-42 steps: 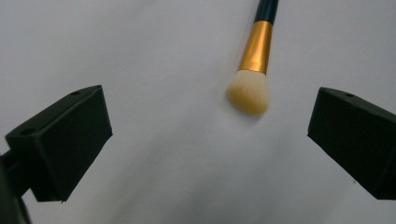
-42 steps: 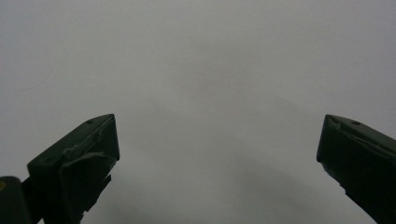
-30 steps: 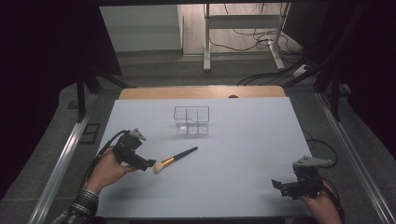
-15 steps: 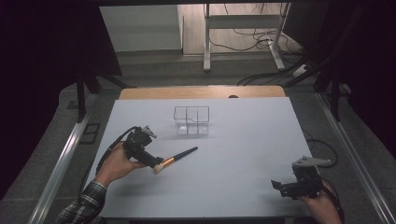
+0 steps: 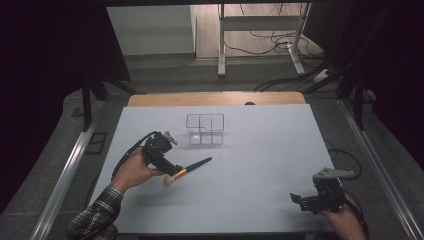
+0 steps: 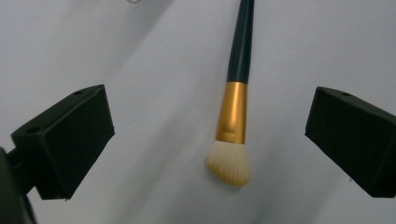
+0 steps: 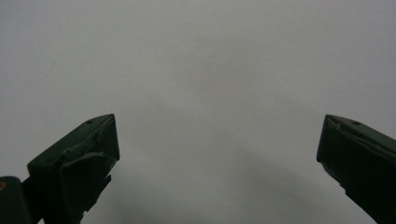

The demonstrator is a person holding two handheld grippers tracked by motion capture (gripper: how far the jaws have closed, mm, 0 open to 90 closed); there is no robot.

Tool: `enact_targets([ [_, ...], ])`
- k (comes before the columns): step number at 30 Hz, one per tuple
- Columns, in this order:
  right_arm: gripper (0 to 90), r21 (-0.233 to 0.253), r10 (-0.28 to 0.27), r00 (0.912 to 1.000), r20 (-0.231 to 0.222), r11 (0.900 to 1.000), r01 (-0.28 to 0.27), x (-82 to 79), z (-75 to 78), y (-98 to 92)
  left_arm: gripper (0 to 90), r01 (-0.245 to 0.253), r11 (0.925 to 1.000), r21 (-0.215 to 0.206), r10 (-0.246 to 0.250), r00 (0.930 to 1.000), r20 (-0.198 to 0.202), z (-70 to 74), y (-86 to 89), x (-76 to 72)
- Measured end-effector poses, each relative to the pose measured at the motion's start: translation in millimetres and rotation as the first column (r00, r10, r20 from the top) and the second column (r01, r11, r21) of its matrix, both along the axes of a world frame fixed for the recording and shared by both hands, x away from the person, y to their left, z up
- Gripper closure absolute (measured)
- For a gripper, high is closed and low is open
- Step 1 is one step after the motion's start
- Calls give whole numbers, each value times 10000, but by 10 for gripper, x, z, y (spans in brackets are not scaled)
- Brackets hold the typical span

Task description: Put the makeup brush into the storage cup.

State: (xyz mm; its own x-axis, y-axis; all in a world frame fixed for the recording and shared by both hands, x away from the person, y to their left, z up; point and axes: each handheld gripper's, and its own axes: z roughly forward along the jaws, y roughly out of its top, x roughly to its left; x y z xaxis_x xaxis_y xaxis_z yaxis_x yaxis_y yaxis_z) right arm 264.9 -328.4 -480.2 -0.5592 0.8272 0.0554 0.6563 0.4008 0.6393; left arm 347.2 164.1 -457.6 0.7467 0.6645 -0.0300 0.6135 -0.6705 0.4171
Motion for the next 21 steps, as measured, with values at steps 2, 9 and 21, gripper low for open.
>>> enact_targets([
  [2,0,-4,8,10000,-2,10000,-8,0,0,1,14,32,10000,10,-32,10000,-14,1,-13,9],
  [9,0,9,16,10000,-41,10000,-16,-2,-1,3,23,284,9995,154,-283,9996,-44,10,-132,54],
  [21,0,14,74,10000,-30,10000,-74,-1,-5,4,53,561,9969,560,-553,9984,-146,-25,-226,128],
])
